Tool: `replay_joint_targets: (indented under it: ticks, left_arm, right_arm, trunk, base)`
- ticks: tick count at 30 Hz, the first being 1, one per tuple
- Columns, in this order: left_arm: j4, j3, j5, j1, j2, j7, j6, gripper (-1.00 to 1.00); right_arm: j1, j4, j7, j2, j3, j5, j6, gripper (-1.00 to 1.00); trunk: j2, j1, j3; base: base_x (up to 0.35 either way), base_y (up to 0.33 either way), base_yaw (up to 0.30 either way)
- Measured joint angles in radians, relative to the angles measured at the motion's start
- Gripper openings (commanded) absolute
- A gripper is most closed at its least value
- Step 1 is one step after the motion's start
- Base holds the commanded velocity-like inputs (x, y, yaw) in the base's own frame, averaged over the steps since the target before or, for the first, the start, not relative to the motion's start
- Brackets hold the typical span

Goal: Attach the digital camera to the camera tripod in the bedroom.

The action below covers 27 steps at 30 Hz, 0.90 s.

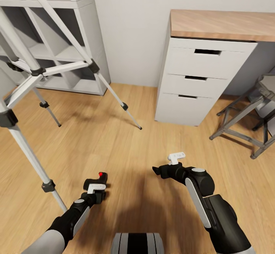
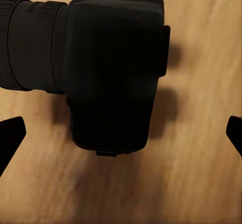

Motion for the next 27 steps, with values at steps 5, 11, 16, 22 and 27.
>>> replay_joint_targets:
  ticks: [5, 11, 16, 22, 27]
  left_arm:
    - [0.001, 0.0, 0.0, 0.0, 0.0, 0.0, 0.0, 1.0]
    - [0.002, 0.001, 0.001, 0.0, 0.001, -0.001, 0.0, 1.0]
    - [0.002, 0.001, 0.001, 0.0, 0.001, 0.0, 0.0, 1.0]
    - [0.002, 0.001, 0.0, 0.001, 0.001, 0.001, 0.0, 1.0]
    - [0.006, 0.001, 0.0, 0.001, 0.001, 0.001, -0.003, 1.0]
  right_arm:
    - [0.0, 0.0, 0.0, 0.0, 0.0, 0.0, 0.0, 1.0]
    - [0.0, 0.0, 0.0, 0.0, 0.0, 0.0, 0.001, 1.0]
    - [0.0, 0.0, 0.0, 0.0, 0.0, 0.0, 0.001, 1.0]
    - [0.0, 0.0, 0.0, 0.0, 0.0, 0.0, 0.002, 1.0]
    - [0.001, 0.0, 0.0, 0.0, 0.001, 0.0, 0.002, 1.0]
  trunk:
    - [-0.001, 0.002, -0.019]
    - [-0.003, 0.005, -0.043]
    - [-0.003, 0.006, -0.054]
    - [-0.003, 0.006, -0.054]
    - [-0.003, 0.006, -0.054]
  base:
    - [0.0, 0.0, 0.0]
    - [0.0, 0.0, 0.0]
    - [0.0, 0.0, 0.0]
    - [0.004, 0.0, 0.0]
    - [0.026, 0.0, 0.0]
